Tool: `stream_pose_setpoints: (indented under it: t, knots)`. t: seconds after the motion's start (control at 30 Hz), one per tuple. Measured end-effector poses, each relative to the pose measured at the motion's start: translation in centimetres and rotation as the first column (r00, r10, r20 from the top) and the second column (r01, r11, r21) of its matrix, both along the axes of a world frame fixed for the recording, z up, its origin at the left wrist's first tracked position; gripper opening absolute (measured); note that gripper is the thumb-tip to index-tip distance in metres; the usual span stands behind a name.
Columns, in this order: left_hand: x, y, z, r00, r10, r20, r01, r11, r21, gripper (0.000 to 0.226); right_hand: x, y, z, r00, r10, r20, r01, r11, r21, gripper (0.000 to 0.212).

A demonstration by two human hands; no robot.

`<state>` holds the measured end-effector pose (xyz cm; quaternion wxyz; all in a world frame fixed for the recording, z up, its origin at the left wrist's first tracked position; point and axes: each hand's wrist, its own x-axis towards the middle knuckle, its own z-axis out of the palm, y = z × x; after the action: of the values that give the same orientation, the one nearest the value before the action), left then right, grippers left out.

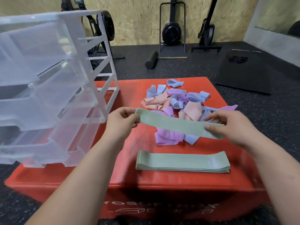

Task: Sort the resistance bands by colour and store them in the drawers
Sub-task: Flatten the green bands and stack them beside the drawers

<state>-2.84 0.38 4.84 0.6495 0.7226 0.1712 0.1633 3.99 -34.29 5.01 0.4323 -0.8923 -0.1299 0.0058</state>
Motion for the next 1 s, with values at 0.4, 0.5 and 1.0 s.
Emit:
stream_pose_setpoints:
  t: [0.4, 0.5, 1.0]
  knots:
    - [-6.1, -0.4, -0.7, 0.944, -0.161, -0.289, 0.288, 0.830, 0.478, 0.032, -5.1, -2.8, -1.2, 0.998, -0.043, 0.038, 0.045, 0.997, -0.067, 0.022]
    - [-6.6, -0.7, -1.0, 0.933, -0.169, -0.318, 0.332, 0.741, 0.583, 0.032, -5.7, -2.5, -1.3, 0.990, -0.066, 0.123, 0.093, 0.970, -0.225, 0.023]
    - [-6.2, -1.1, -2.4, 0.901, -0.099, -0.422, 0.421, 0.429, 0.799, 0.020, -5.8, -1.7, -3.5, 0.992, -0.018, 0.124, 0.066, 0.915, -0.397, 0.026]
